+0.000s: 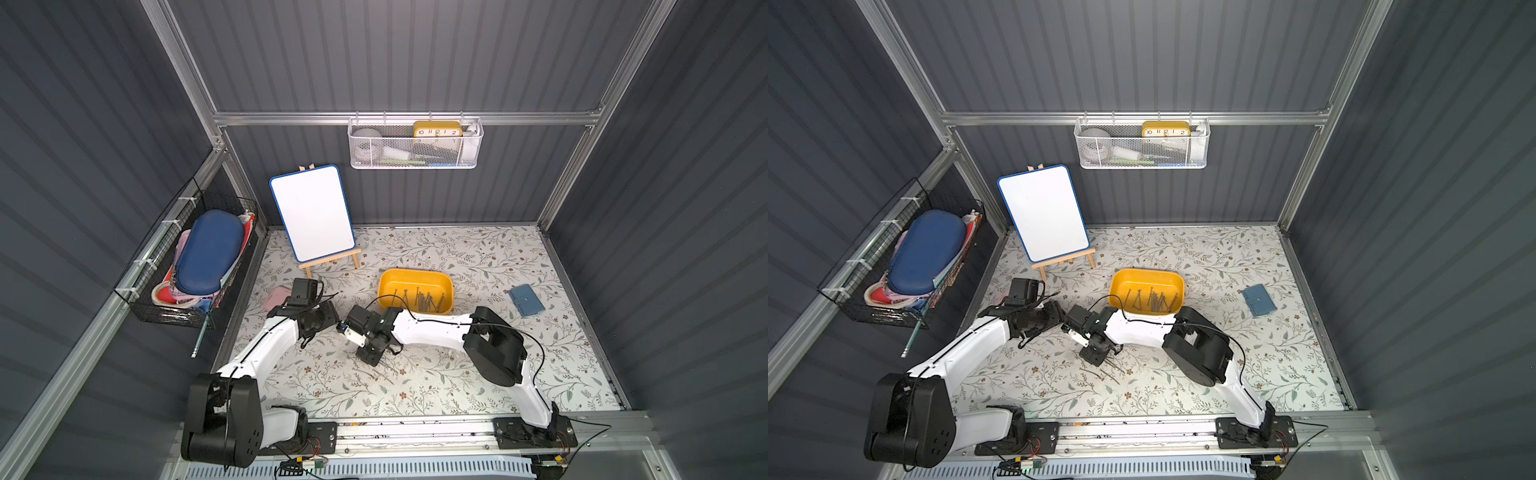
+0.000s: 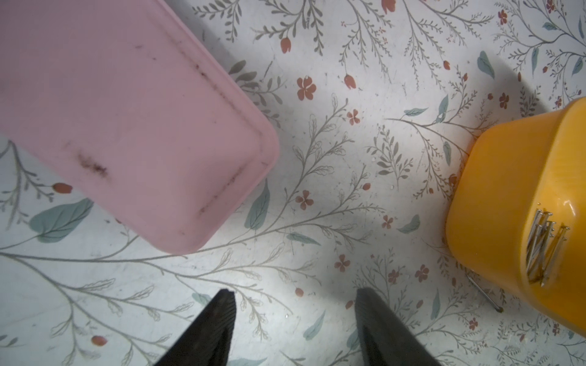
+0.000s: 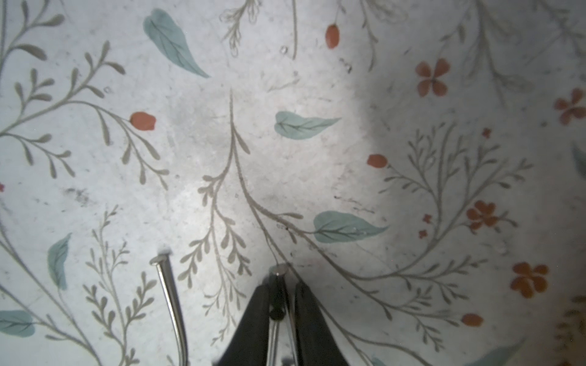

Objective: Put the nails on the desktop into the storage box
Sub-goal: Pick up the nail from the center of the board, then place the nail in the storage box.

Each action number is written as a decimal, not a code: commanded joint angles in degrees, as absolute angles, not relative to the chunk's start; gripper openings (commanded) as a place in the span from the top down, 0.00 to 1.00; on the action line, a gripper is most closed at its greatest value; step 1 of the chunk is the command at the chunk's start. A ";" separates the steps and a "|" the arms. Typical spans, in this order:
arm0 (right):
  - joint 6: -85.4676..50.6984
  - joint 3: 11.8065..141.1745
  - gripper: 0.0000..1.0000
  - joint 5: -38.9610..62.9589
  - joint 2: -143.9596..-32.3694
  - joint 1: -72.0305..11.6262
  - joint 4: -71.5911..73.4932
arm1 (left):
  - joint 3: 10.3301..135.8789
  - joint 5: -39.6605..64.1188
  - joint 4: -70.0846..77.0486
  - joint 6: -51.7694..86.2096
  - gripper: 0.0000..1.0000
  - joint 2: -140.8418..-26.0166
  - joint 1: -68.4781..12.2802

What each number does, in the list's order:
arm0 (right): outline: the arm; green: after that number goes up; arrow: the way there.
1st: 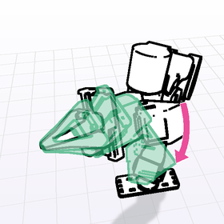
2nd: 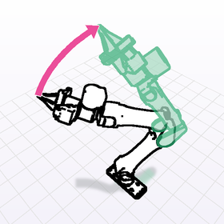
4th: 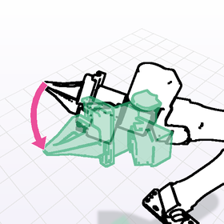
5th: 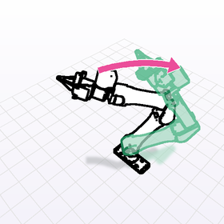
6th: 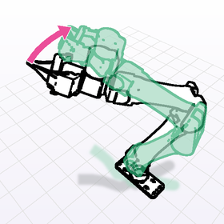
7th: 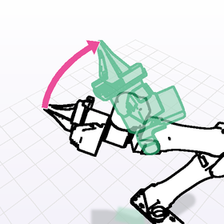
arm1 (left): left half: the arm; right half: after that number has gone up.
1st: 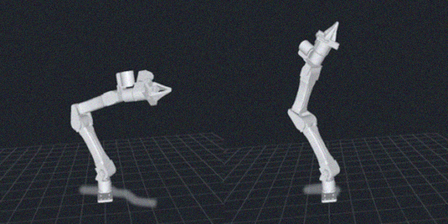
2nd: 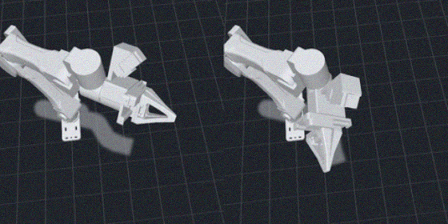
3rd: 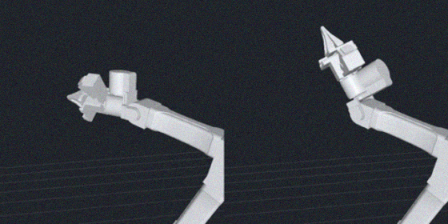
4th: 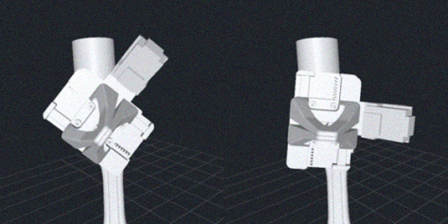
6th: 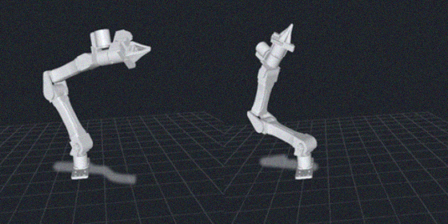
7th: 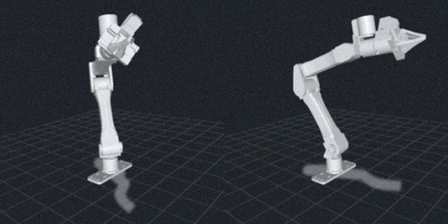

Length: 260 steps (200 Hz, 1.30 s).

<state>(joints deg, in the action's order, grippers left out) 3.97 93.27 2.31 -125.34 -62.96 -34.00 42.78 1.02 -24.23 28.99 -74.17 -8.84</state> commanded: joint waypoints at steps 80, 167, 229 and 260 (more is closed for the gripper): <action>4.23 95.71 1.00 1.03 -130.89 -63.66 -34.89 | 42.18 1.09 -25.49 29.20 0.35 -73.21 -8.79; -2.61 89.42 1.00 0.24 -117.70 -57.75 -27.18 | 41.89 0.92 -25.06 29.03 0.35 -73.05 -8.79; -12.99 90.29 1.00 5.33 -108.07 -45.08 -29.76 | 41.71 1.48 -24.88 28.83 0.35 -72.82 -8.79; -17.65 90.90 1.00 2.74 -109.89 -37.71 -32.47 | 41.79 1.66 -24.79 28.72 0.35 -72.86 -8.79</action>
<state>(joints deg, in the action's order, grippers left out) -11.62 90.45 4.23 -107.31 -42.44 -28.10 42.52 0.49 -23.64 29.54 -74.02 -8.64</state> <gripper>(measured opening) 0.047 0.646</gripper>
